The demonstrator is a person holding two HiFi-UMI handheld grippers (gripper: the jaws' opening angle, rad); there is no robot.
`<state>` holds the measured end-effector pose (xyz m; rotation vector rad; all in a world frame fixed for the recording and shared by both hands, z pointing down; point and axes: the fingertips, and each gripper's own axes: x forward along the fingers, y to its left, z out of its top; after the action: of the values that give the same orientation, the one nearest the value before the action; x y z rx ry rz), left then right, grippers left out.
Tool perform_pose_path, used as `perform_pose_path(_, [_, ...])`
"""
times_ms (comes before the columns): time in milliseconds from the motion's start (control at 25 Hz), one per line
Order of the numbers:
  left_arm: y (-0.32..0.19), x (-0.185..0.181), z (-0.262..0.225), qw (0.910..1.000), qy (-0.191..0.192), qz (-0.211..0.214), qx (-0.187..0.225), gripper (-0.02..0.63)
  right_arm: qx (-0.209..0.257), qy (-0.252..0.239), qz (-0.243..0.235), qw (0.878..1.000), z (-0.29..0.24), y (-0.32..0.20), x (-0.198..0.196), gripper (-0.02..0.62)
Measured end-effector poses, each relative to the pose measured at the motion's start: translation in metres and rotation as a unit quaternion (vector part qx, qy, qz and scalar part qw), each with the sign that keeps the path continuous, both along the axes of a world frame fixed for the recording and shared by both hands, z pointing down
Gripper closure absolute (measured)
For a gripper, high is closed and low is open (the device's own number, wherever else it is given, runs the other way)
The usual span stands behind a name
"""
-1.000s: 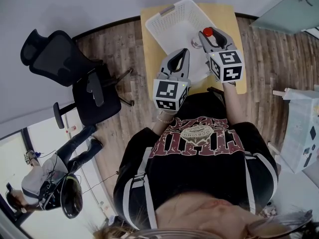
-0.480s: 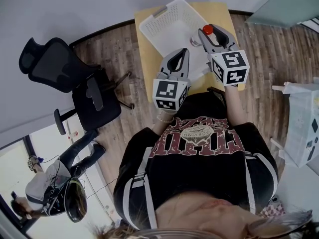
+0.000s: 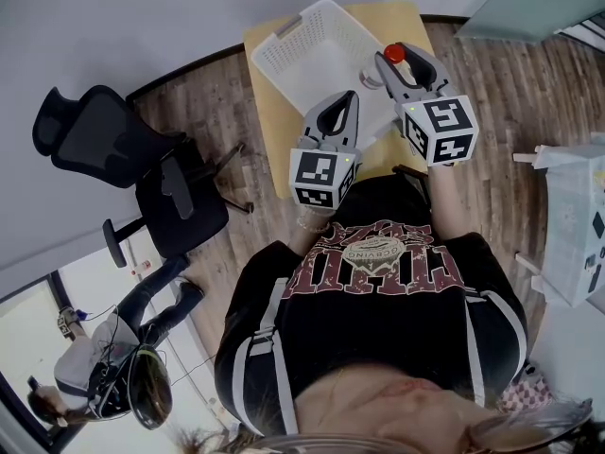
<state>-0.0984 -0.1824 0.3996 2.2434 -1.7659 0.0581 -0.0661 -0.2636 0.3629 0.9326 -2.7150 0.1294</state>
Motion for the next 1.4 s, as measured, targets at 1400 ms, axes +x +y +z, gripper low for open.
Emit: perform_pose_path(1400, [-0.015,0.090,-0.005,0.9945,0.001,0.105,0.003,0.560,0.061,-0.037,0.105,0.992,-0.066,0.012,0.123,0.439])
